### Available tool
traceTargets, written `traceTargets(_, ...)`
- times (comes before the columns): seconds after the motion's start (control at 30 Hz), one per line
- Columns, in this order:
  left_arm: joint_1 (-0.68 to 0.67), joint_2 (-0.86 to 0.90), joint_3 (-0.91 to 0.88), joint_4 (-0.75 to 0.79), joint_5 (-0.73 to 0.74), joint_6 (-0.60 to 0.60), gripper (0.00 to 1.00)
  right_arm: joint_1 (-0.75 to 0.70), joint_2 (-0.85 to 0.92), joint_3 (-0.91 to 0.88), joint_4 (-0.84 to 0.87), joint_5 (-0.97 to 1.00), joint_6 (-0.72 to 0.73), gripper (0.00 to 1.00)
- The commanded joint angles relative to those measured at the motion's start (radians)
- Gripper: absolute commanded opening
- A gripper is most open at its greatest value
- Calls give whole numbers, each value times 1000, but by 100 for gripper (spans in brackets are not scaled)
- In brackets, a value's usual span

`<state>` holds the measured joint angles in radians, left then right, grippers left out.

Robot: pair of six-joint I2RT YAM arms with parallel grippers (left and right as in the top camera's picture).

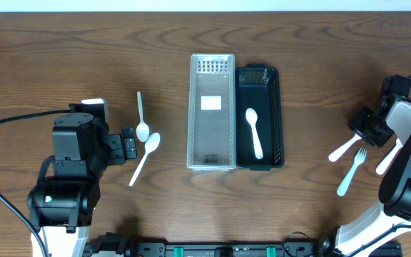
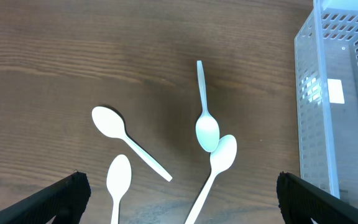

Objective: Pack container
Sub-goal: 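Move the right gripper to a white fork and grasp it, then carry the fork into the dark green basket and release it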

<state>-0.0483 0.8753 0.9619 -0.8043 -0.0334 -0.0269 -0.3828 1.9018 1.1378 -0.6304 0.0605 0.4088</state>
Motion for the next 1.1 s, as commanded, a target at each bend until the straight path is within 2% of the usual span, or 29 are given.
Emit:
traceTargets(0.0,3,0,17,0,-5,-9,98,4,38,-9,-1,-43,2,29)
traceTargets(0.23,3,0,17,1,-5,-9,98,4,37,-8,-2,-60,2,18)
traceTargets(0.33,3,0,17,0,-5,-9,98,5,31,7,-16,-122,6,15)
traceTargets(0.43,3,0,17,1,-5,-9,98,6,11,45,-57,-204,7,6)
traceTargets(0.6,3,0,17,1,-5,-9,98,42,-62,173,-192,-239,17,6)
traceTargets(0.8,3,0,17,0,-5,-9,98,191,-202,333,-293,-237,-4,9)
traceTargets(1.07,3,0,17,0,-5,-9,98,510,-275,358,-284,-228,-6,9)
